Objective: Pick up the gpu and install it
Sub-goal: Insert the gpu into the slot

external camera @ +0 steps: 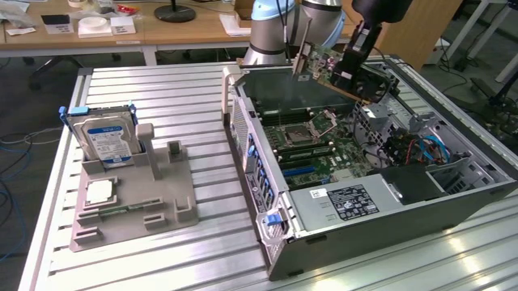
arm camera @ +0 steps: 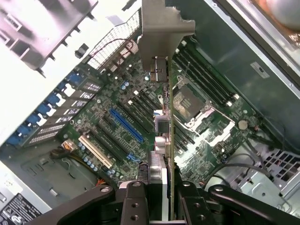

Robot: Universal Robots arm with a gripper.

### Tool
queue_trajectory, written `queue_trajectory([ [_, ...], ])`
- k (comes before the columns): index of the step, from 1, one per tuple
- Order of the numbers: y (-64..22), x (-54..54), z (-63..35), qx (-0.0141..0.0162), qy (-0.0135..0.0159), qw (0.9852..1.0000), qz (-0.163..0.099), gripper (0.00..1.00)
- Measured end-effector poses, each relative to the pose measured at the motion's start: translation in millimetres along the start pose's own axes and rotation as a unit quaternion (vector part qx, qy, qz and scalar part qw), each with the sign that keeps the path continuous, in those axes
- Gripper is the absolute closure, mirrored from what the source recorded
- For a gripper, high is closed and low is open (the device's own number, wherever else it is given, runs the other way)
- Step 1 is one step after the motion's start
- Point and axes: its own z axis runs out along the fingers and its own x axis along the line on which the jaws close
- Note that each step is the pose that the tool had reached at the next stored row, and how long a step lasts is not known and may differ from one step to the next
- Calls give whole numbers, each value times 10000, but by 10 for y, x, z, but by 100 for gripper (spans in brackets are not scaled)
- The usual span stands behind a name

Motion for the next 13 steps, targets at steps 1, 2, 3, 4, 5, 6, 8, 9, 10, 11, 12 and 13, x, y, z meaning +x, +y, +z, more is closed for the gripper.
queue_trajectory([
  [1,0,0,0,0,3,10000,-76,72],
  [2,0,0,0,0,6,9999,-152,72],
  [3,0,0,0,0,9,9997,-229,72],
  [4,0,0,1,0,12,9995,-308,72],
  [5,0,0,2,0,15,9992,-399,72],
  [6,0,0,2,1,18,9988,-484,72],
  [8,0,0,3,1,24,9978,-657,72],
  [9,0,0,3,1,27,9972,-743,72],
  [10,0,0,3,1,30,9966,-829,72],
  [11,0,0,3,1,34,9958,-915,72],
  [12,0,0,4,1,36,9949,-1004,72],
  [13,0,0,4,1,40,9941,-1088,72],
])
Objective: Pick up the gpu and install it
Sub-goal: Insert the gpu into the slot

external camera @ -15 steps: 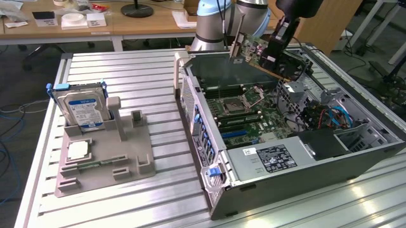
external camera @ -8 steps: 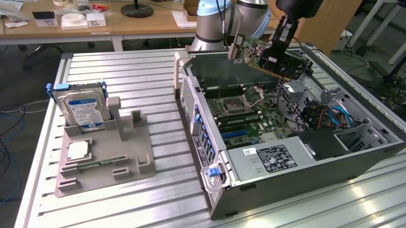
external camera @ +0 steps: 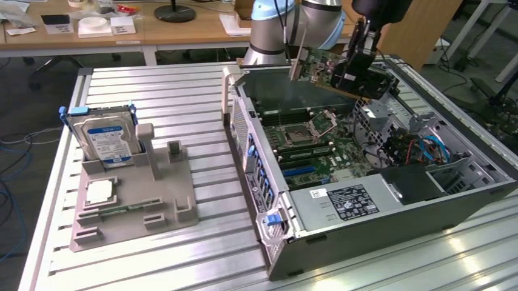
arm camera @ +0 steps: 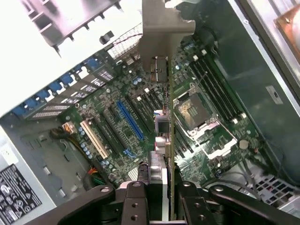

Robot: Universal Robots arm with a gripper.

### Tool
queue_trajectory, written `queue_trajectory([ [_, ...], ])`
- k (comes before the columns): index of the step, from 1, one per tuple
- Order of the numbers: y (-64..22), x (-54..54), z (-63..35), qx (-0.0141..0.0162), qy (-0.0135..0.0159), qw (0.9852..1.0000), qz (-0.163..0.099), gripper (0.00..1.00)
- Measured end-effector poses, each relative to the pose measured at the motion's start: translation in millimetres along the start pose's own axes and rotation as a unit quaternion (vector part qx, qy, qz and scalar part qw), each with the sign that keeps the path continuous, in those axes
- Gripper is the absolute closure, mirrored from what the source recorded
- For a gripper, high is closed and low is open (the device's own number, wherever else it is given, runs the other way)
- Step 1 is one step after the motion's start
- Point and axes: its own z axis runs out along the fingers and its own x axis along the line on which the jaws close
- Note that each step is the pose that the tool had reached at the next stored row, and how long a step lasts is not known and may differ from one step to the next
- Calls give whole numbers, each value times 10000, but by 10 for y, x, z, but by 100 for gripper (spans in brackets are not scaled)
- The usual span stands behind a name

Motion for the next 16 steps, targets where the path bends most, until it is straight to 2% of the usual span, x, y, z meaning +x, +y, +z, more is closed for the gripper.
queue_trajectory([
  [3,0,0,1,0,9,9997,-249,72],
  [7,-1,0,1,4,17,9985,-548,72],
  [11,0,0,5,25,8,9982,-596,72],
  [16,-1,-1,17,73,-19,9980,-634,72],
])
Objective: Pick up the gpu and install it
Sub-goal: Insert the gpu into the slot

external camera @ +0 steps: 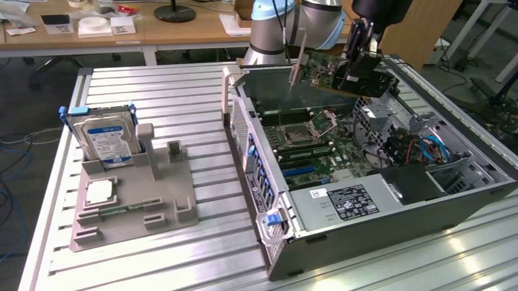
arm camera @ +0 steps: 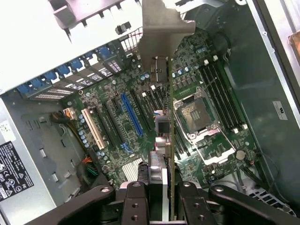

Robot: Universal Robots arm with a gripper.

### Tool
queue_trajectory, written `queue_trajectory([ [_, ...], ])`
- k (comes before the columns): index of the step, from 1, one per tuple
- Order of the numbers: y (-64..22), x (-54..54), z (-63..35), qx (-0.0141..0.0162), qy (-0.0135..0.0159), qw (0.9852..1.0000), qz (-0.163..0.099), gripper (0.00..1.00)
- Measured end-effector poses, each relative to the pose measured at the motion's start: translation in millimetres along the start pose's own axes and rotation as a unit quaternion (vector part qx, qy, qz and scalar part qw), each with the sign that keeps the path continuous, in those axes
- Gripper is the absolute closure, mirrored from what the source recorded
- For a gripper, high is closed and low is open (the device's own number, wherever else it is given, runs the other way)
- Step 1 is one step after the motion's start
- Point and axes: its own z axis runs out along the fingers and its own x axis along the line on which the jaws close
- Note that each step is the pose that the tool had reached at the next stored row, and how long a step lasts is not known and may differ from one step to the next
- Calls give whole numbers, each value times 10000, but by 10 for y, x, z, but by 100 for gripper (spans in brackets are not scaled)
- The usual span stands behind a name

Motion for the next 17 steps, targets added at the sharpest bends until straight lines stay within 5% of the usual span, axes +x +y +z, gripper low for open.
queue_trajectory([
  [8,0,0,14,2,3,9982,-603,72],
  [13,-1,0,21,103,-42,9976,-679,72],
  [17,-1,0,28,119,-47,9956,-928,72],
])
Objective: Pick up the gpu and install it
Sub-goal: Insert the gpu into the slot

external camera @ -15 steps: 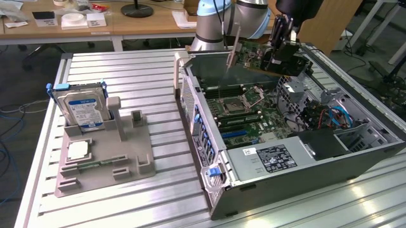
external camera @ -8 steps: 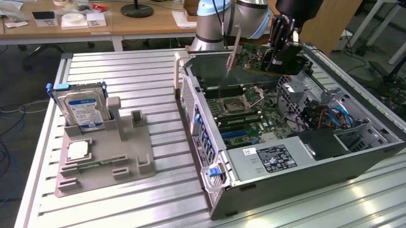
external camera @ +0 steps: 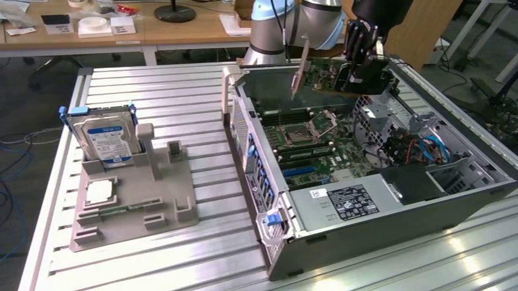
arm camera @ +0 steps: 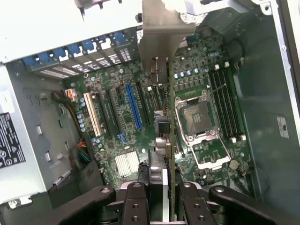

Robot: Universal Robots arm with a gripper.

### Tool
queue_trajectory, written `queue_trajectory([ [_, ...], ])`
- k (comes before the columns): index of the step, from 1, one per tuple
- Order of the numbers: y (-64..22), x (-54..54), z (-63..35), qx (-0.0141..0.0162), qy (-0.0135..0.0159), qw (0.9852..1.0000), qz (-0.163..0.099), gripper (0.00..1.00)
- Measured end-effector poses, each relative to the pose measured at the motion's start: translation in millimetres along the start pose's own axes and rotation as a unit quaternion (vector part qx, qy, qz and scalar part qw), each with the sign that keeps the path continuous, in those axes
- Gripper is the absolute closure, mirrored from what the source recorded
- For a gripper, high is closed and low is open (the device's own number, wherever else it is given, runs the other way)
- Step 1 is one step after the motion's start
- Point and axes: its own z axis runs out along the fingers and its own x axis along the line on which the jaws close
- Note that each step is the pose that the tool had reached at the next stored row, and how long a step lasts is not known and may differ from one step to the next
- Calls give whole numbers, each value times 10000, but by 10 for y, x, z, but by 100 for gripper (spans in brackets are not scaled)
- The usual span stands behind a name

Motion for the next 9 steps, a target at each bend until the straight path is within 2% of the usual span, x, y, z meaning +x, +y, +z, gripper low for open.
queue_trajectory([
  [3,0,0,5,3,-4,9997,-236,72],
  [9,-2,-1,11,5,-9,9978,-659,72],
])
